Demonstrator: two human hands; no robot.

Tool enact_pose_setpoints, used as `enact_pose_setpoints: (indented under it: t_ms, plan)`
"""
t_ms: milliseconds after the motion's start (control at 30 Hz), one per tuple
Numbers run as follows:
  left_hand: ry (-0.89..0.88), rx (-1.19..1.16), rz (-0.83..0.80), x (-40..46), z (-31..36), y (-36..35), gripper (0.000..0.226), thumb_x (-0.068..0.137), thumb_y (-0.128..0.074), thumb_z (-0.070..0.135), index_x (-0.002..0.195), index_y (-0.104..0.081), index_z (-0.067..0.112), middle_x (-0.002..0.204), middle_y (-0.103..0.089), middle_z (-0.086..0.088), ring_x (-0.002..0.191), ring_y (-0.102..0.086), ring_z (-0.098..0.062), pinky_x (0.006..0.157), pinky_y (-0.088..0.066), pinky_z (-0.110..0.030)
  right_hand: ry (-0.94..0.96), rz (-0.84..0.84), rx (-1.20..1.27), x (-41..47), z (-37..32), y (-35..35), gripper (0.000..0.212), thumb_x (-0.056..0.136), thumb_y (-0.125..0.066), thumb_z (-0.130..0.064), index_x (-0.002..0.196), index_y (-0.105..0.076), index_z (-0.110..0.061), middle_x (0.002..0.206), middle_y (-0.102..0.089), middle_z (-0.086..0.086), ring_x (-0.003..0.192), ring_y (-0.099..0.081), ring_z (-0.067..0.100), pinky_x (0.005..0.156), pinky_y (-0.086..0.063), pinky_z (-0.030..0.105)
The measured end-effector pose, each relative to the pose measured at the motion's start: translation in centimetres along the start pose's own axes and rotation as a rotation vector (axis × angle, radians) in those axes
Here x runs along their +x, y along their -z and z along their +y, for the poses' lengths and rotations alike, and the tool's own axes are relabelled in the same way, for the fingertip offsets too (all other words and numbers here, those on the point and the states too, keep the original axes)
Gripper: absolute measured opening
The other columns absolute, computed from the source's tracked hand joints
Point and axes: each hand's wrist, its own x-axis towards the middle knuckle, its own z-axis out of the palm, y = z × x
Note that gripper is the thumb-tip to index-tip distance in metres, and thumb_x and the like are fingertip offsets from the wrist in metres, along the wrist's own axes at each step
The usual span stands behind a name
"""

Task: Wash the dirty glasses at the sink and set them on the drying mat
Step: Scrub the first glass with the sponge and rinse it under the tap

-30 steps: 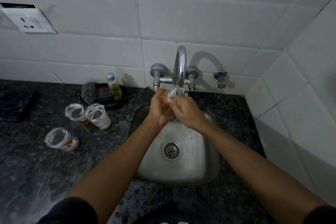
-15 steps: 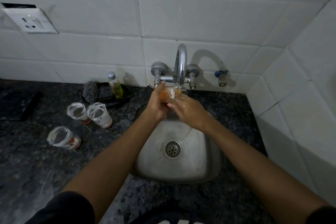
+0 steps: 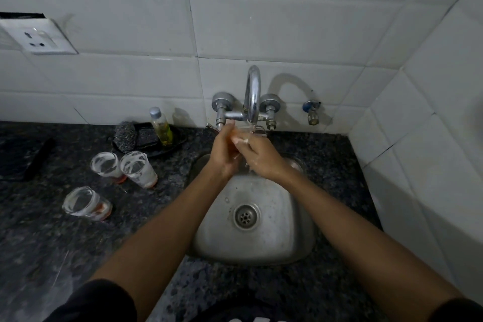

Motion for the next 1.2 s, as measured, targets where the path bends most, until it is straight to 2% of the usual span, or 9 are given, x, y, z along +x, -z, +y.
enact_pose_setpoints:
  t_ms: [167,333,467,533,700,833,900,1067,1200]
  plan:
    - [0.053,0.061,-0.062,0.3,0.8,-0.1,0.078,0.102,-0.053,0.062,0.138,-0.061,-0.007,0.122,-0.071,-0.023,0.116,-0.068,-0.034,0.113,-0.048,-0.047,0.206,-0.097,-0.532,0.0,1.2,1.8,0.030,0.108,-0.048,-0.035,0.126,-0.068,-0.022,0.121,-0.070,0.003,0.109,-0.065,0.019,0.089,-0.057,0.044]
    - [-0.036,0.003,-0.011,0.5,0.1,-0.5,0.044,0.106,-0.054,0.041,0.111,-0.075,0.002,0.108,-0.073,-0.017,0.108,-0.069,-0.031,0.107,-0.050,-0.046,0.002,0.037,0.064,0.2,0.0,0.5,0.033,0.112,-0.048,-0.029,0.134,-0.067,-0.015,0.121,-0.073,0.003,0.109,-0.069,0.011,0.088,-0.056,0.025]
    - [0.061,0.015,-0.077,0.4,0.6,-1.0,0.067,0.105,-0.047,0.062,0.120,-0.070,0.000,0.110,-0.073,-0.019,0.106,-0.071,-0.031,0.102,-0.055,-0.044,0.163,-0.019,-0.473,0.2,1.0,1.0,0.036,0.109,-0.042,-0.038,0.119,-0.069,-0.016,0.113,-0.071,0.004,0.099,-0.068,0.020,0.084,-0.058,0.045]
    - [0.069,0.042,-0.047,0.5,1.0,-1.0,0.062,0.105,-0.049,0.056,0.123,-0.067,-0.001,0.111,-0.072,-0.019,0.102,-0.072,-0.030,0.100,-0.056,-0.044,0.187,-0.048,-0.569,-0.1,1.8,1.1,0.046,0.107,-0.037,-0.047,0.128,-0.066,-0.018,0.121,-0.069,0.004,0.105,-0.066,0.020,0.086,-0.058,0.043]
    - [-0.012,0.058,0.021,0.3,0.2,-0.9,0.048,0.108,-0.050,0.042,0.093,-0.078,0.007,0.091,-0.073,-0.012,0.089,-0.072,-0.027,0.080,-0.060,-0.040,-0.159,0.000,0.137,0.5,0.7,-0.1,0.035,0.112,-0.045,-0.033,0.130,-0.067,-0.012,0.107,-0.073,0.007,0.082,-0.073,0.020,0.064,-0.059,0.025]
    - [0.088,0.020,-0.036,0.3,0.2,-0.3,0.072,0.105,-0.044,0.064,0.116,-0.076,0.001,0.118,-0.074,-0.021,0.115,-0.070,-0.034,0.108,-0.052,-0.048,0.081,-0.019,-0.229,0.4,1.1,0.5,0.032,0.111,-0.043,-0.032,0.108,-0.069,-0.013,0.101,-0.069,0.002,0.088,-0.066,0.014,0.079,-0.058,0.033]
    - [0.097,0.019,-0.012,0.3,0.4,-0.1,0.067,0.106,-0.046,0.059,0.123,-0.072,0.000,0.123,-0.072,-0.022,0.115,-0.071,-0.033,0.107,-0.053,-0.046,0.093,-0.051,-0.391,0.1,1.5,1.0,0.032,0.109,-0.044,-0.038,0.110,-0.068,-0.017,0.103,-0.069,0.000,0.088,-0.065,0.014,0.079,-0.057,0.042]
    - [0.007,-0.031,-0.012,0.2,-0.1,-0.1,0.037,0.106,-0.050,0.029,0.096,-0.077,0.005,0.099,-0.074,-0.015,0.096,-0.072,-0.028,0.097,-0.056,-0.043,-0.017,0.021,-0.080,0.0,1.0,0.2,0.029,0.110,-0.051,-0.027,0.122,-0.071,-0.011,0.094,-0.071,-0.001,0.079,-0.067,-0.002,0.072,-0.056,0.023]
    - [0.036,-0.002,-0.034,0.1,0.3,-0.5,0.057,0.103,-0.054,0.044,0.128,-0.069,-0.006,0.125,-0.070,-0.023,0.114,-0.068,-0.036,0.113,-0.048,-0.050,0.107,0.009,-0.334,-0.1,1.5,0.4,0.035,0.108,-0.049,-0.035,0.134,-0.066,-0.019,0.122,-0.071,0.002,0.106,-0.068,0.013,0.092,-0.057,0.038]
